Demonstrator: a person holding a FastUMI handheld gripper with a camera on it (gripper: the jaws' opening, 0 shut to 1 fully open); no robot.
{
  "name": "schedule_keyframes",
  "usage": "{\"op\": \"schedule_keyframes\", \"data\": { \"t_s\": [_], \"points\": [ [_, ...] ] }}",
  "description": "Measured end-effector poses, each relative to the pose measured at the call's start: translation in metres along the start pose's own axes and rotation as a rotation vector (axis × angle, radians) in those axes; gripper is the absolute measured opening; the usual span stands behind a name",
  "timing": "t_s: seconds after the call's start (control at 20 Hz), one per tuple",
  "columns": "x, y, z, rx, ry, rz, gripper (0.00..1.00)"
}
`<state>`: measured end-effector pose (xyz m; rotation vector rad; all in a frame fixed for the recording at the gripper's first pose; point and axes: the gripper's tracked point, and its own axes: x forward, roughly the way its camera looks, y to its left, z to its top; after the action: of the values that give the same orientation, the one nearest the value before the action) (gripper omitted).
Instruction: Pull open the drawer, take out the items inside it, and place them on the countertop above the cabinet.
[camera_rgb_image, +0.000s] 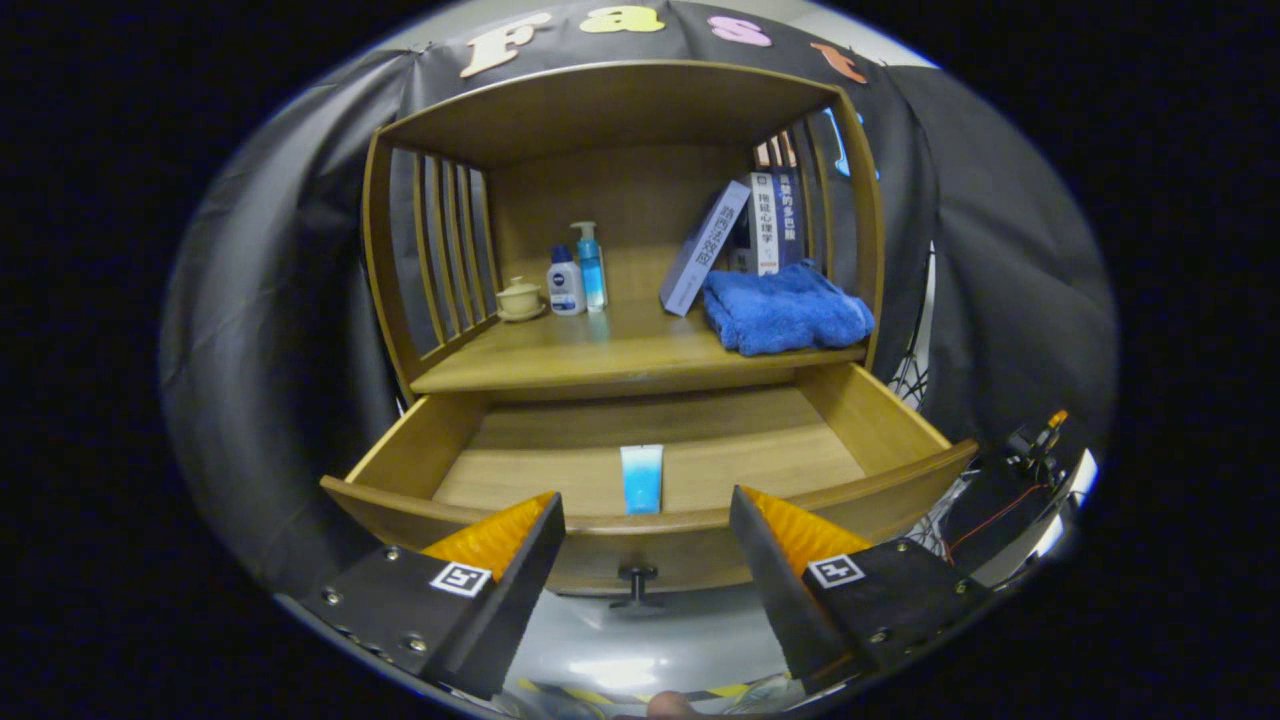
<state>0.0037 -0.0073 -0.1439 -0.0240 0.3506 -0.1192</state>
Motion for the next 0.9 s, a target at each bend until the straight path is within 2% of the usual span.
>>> {"op": "schedule_keyframes", "data": {
  "t_s": [0.2, 0.5, 0.65, 0.9],
  "points": [
    [0.013, 0.007, 0.018, -0.055, 0.065, 0.048, 0.99],
    [0.059, 0.012, 0.019, -0.119, 0.267, 0.099, 0.99],
    [0.08, 0.02, 0.006, -0.098, 0.406, 0.126, 1.0],
    [0.122, 0.014, -0.016, -0.092, 0.534, 0.069, 0.99]
  ]
}}
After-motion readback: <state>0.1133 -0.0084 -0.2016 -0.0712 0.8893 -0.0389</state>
